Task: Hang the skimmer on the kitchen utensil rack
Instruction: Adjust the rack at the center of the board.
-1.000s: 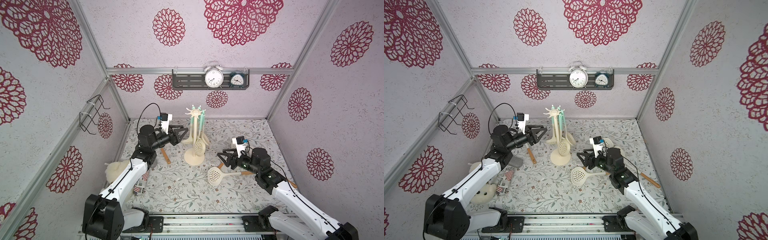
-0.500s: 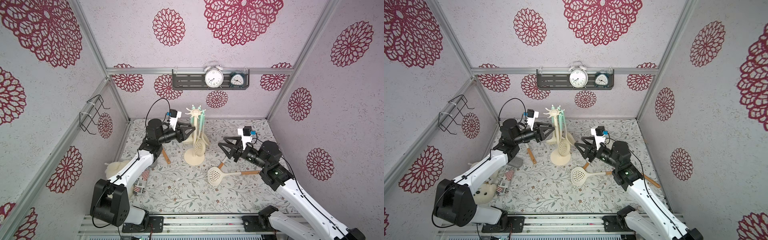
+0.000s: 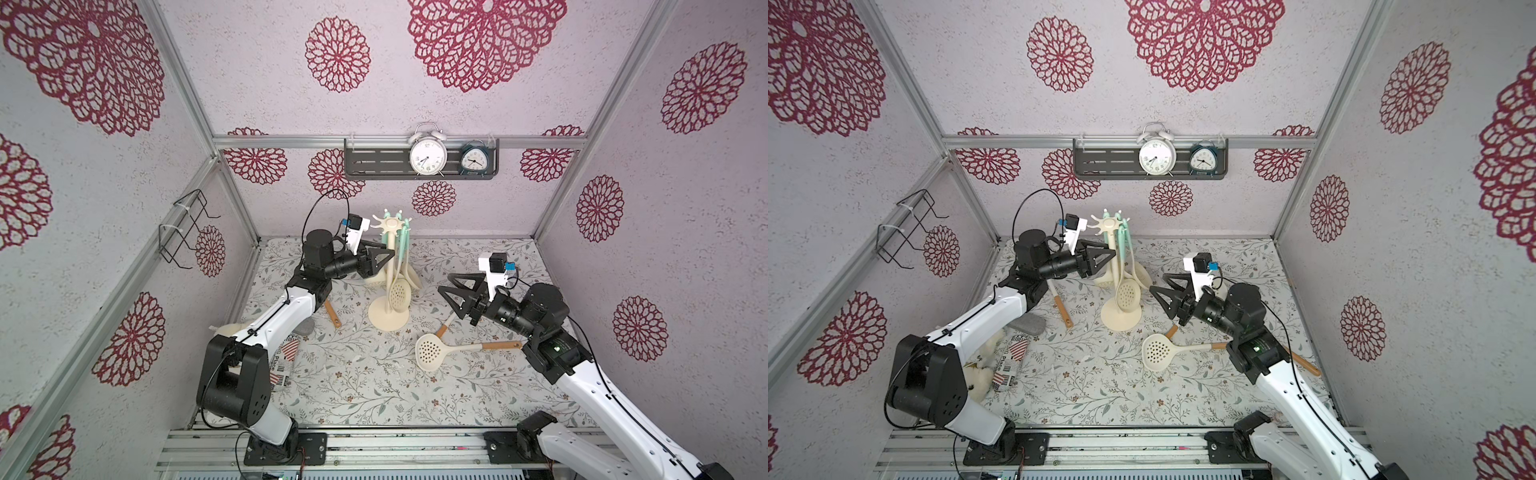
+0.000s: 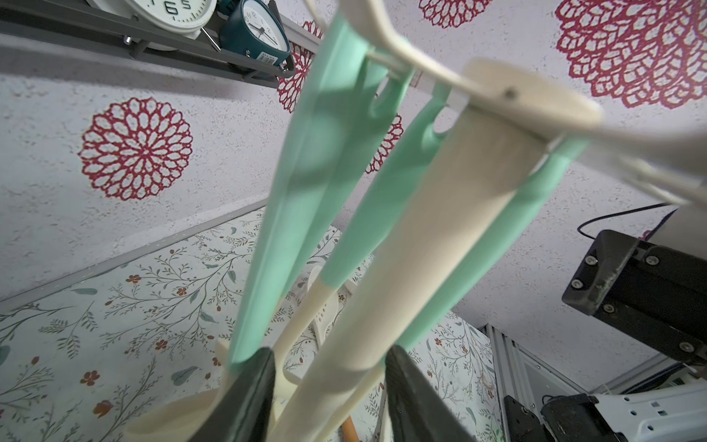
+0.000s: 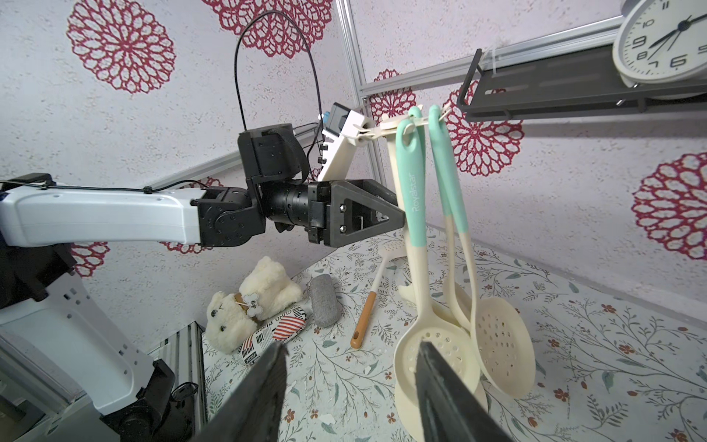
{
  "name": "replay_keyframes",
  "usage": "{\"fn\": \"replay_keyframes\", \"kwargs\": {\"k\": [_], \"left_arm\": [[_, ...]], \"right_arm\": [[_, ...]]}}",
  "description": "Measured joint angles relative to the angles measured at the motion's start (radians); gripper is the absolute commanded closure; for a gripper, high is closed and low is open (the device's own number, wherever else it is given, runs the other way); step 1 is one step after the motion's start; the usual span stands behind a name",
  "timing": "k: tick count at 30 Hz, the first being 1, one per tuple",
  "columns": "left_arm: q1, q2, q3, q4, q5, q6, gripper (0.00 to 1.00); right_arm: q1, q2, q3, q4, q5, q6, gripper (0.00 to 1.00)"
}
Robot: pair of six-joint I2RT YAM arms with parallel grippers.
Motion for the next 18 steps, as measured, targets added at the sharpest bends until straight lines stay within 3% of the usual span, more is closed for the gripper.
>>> {"fn": "replay_keyframes", "kwargs": {"k": [18], "left_arm": [[-0.023, 0.04, 0.018, 0.028, -0.002, 0.052, 0.76]], "right_arm": [[0.0, -0.013, 0.0, -0.041, 0.001, 0.0, 0.44]]}}
